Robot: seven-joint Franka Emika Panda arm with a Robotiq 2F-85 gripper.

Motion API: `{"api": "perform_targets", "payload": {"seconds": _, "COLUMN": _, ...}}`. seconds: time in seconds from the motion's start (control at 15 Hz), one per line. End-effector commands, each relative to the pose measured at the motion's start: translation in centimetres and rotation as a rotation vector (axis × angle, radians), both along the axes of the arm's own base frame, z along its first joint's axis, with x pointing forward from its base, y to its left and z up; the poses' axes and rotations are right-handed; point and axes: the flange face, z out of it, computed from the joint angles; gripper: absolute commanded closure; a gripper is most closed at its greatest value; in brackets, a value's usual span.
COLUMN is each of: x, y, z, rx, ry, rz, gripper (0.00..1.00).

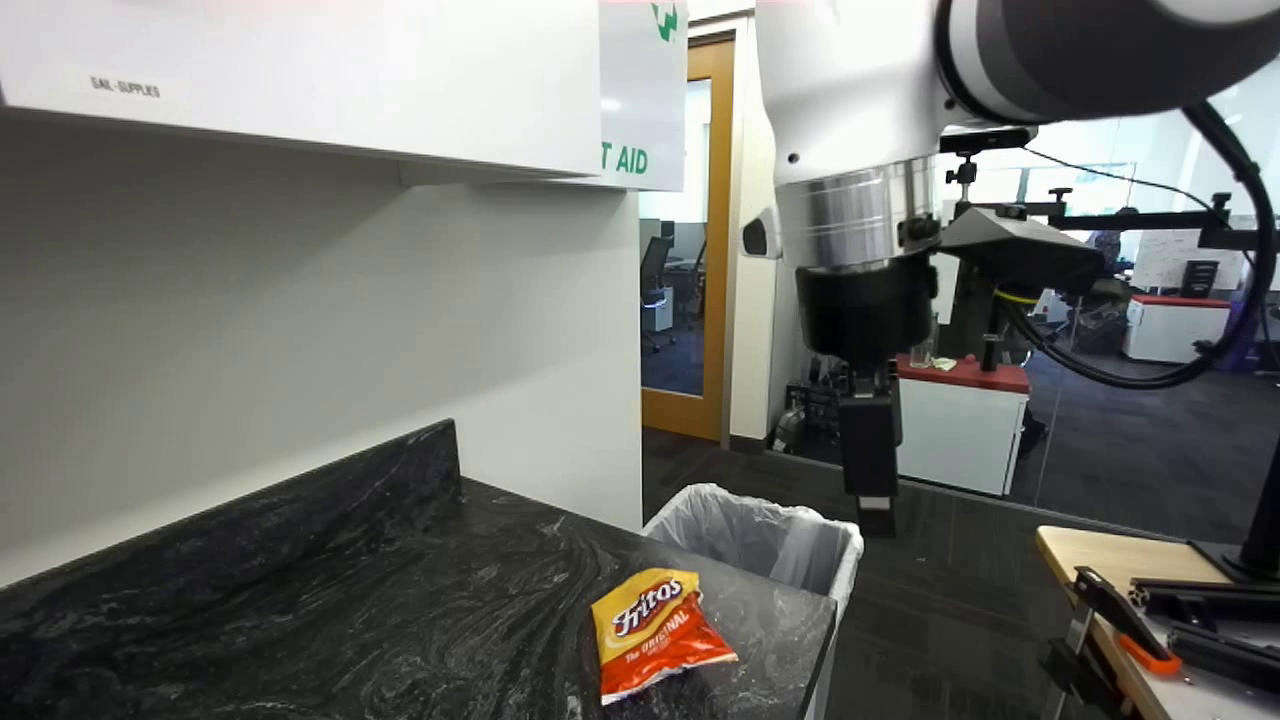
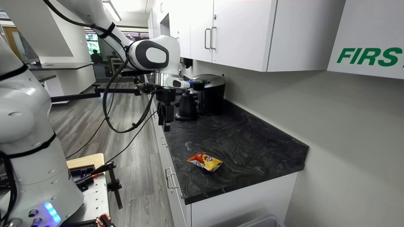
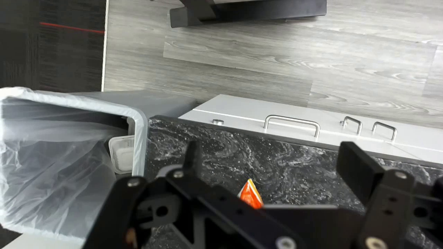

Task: Throw the Fritos packet in the bin

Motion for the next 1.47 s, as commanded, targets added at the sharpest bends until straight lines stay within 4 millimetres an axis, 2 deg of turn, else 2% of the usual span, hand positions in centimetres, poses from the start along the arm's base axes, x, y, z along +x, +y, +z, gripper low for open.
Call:
{"api": "perform_targets", "payload": {"seconds": 0.0, "x": -2.0, "y": -1.4, "z": -0.5, "rx": 0.001, "ry": -0.023, "rz": -0.022, "gripper": 0.00}}
{"api": "perform_targets", "payload": {"seconds": 0.47, "x": -3.0, "y": -1.9, "z": -1.1, "rx": 0.002, "ry": 0.010, "rz": -0.016, "gripper": 0.00}}
{"api": "perform_targets", "payload": {"seconds": 1.07, "x": -2.9, "y": -2.5, "z": -1.2, "rx": -0.054, "ry": 0.001, "rz": 0.084, "gripper": 0.00}}
{"api": "perform_targets", "payload": {"seconds": 1.13, "x": 0.9, "y": 2.0, "z": -3.2, "rx": -0.041, "ry": 0.012, "rz": 0.097, "gripper": 0.00}}
{"api": "perform_targets", "payload": {"seconds": 1.4, "x": 3.6, "y": 9.3, "z": -4.1, "rx": -0.025, "ry": -0.034, "rz": 0.174, "gripper": 0.00}}
